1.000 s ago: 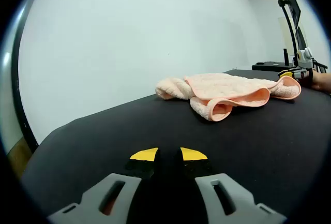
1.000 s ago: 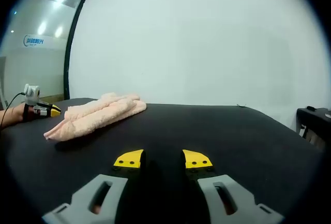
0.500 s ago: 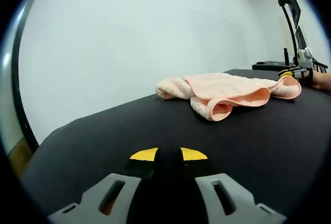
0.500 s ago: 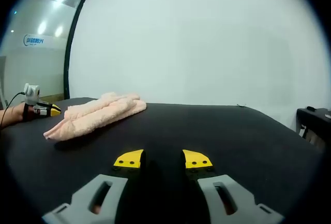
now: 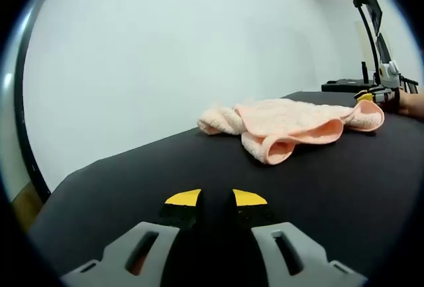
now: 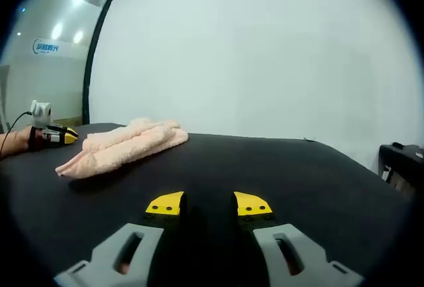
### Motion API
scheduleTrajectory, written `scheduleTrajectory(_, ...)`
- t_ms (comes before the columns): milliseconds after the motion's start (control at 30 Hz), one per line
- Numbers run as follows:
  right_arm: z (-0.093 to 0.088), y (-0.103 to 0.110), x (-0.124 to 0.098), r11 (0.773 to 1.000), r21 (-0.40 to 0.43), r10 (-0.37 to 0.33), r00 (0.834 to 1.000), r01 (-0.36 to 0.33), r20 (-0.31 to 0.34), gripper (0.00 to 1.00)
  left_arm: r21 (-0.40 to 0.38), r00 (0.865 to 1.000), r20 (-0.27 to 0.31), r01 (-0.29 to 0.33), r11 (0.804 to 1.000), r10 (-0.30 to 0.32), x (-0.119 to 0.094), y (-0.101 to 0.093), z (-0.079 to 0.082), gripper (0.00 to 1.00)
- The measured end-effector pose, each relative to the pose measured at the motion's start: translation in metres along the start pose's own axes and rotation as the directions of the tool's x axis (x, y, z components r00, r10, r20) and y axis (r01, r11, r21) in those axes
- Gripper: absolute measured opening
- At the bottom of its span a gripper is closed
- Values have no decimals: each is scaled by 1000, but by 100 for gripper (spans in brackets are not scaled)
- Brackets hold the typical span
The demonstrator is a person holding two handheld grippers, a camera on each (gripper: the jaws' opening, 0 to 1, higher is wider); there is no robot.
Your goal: Fold the towel on the table until its edges align and the towel forms a compact rectangular stack.
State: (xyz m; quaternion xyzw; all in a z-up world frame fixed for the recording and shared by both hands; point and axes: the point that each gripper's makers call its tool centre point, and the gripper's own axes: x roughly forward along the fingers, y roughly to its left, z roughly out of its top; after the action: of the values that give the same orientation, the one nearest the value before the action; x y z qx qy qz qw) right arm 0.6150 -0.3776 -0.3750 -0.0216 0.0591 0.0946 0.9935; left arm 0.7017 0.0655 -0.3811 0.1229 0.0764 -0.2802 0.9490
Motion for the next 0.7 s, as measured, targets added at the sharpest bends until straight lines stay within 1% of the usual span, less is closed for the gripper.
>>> scheduleTrajectory(33, 1, 1, 0, 1000, 7, 0, 1000, 0, 8, 25, -79, 999, 6, 35, 996, -35, 2, -7, 6, 15)
scheduleTrajectory(67, 2, 1, 0, 1000, 10, 0, 1000, 0, 11, 25, -135, 998, 1, 64, 989, -65, 3, -12, 10, 15)
scheduleTrajectory(100, 2, 1, 0, 1000, 12, 0, 1000, 0, 12, 25, -158, 997, -13, 68, 985, -71, 4, -12, 13, 18)
scheduleTrajectory(133, 1, 1, 0, 1000, 13, 1, 1000, -2, 12, 25, -182, 998, -20, 61, 981, -66, 5, -12, 19, 22)
scheduleTrajectory(167, 1, 2, 0, 1000, 12, 3, 1000, -4, 13, 25, -197, 997, -14, 77, 977, -81, 1, -17, 25, 23)
scheduleTrajectory(200, 1, 1, 0, 1000, 12, 6, 1000, -6, 15, 25, -223, 995, -8, 100, 970, -104, 2, -21, 31, 21)
scheduleTrajectory(267, 1, 2, 1, 1000, 16, 7, 1000, -7, 18, 25, -326, 990, 9, 134, 936, -138, 7, -30, 46, 24)
scheduleTrajectory(300, 2, 2, 1, 1000, 17, 8, 1000, -8, 19, 25, -364, 987, 3, 151, 919, -161, 10, -33, 48, 23)
scheduleTrajectory(333, 2, 1, 1, 1000, 25, 10, 1000, -11, 26, 25, -443, 983, 7, 169, 881, -185, 19, -37, 50, 22)
scheduleTrajectory(367, 2, 1, 2, 1000, 27, 12, 1000, -13, 28, 25, -467, 980, 39, 192, 863, -197, 24, -38, 57, 21)
scheduleTrajectory(400, 2, -1, 3, 999, 35, 11, 999, -13, 33, 25, -546, 972, 95, 232, 805, -216, 36, -34, 71, 18)
scheduleTrajectory(433, 3, -1, 1, 999, 39, 11, 999, -12, 37, 25, -599, 968, 104, 245, 763, -229, 40, -36, 74, 16)
scheduleTrajectory(467, 3, -1, -1, 999, 47, 10, 999, -12, 42, 25, -668, 965, 96, 245, 702, -246, 33, -51, 71, 15)
scheduleTrajectory(500, 4, 0, -1, 999, 50, 11, 999, -13, 46, 25, -718, 960, 88, 245, 651, -265, 33, -59, 68, 15)
scheduleTrajectory(533, 4, 2, -2, 998, 55, 11, 999, -14, 50, 25, -734, 953, 75, 252, 630, -293, 37, -65, 64, 16)
scheduleTrajectory(567, 5, 2, -2, 998, 59, 11, 998, -14, 54, 25, -773, 941, 53, 250, 583, -334, 47, -68, 57, 17)
scheduleTrajectory(600, 5, 2, -3, 998, 63, 11, 998, -14, 56, 25, -806, 933, 42, 243, 539, -357, 51, -73, 52, 17)
scheduleTrajectory(633, 5, 3, -3, 998, 67, 12, 998, -16, 59, 25, -862, 923, 40, 225, 454, -382, 61, -72, 46, 17)
scheduleTrajectory(667, 6, 3, -3, 997, 69, 13, 998, -17, 62, 25, -894, 917, 35, 207, 397, -397, 64, -73, 42, 17)
scheduleTrajectory(700, 7, 3, -4, 997, 72, 13, 998, -18, 66, 25, -922, 919, 9, 160, 352, -394, 68, -74, 32, 17)
